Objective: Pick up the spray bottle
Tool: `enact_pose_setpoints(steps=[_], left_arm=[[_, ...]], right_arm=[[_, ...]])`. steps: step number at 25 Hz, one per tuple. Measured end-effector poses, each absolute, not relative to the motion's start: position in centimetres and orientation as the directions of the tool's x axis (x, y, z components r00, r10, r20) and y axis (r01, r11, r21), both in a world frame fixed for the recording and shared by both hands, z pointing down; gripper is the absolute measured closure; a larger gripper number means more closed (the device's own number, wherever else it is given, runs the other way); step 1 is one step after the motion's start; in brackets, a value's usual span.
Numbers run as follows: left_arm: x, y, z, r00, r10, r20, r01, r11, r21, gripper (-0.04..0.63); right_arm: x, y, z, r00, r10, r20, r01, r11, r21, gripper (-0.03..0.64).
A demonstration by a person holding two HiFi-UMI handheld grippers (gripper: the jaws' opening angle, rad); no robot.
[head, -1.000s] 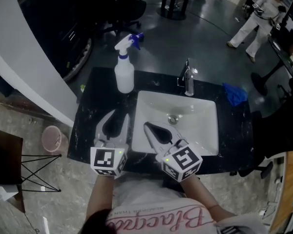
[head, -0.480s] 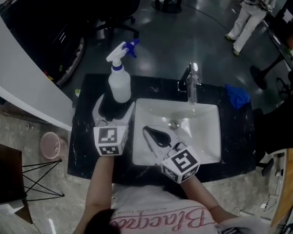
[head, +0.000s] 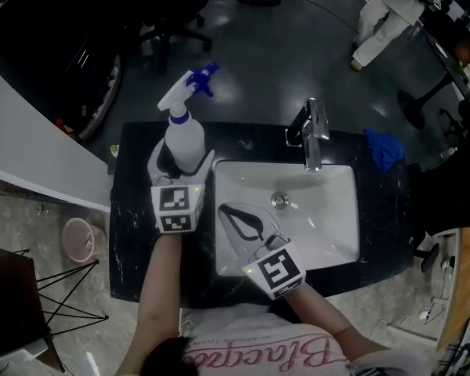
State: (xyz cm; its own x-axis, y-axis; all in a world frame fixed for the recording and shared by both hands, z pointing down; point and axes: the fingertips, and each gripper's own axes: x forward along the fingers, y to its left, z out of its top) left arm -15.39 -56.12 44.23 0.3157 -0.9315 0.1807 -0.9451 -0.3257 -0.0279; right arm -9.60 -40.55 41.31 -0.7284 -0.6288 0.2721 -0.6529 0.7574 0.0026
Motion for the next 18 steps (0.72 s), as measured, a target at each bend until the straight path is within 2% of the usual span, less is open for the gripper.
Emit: enact_pose_setpoints(steps=[8,18], left_arm=[[-14.8,-58.2,44.9,0.357,-0.917,0.177,-0.924,-0.374,-0.076,0.178],[-14.5,-57.1,43.7,0.352,-0.921,0.165,-0.925,-0.369,-0.089,0.189]], right_arm=[[-9.8,-40.5,43.3,-0.696,-0.630,0.345,-0.668,0.744,0.011,0.615],[-9.7,-40.1,42.6,-0.700,-0.634,0.329,-0.678,0.735,-0.027,0.615]])
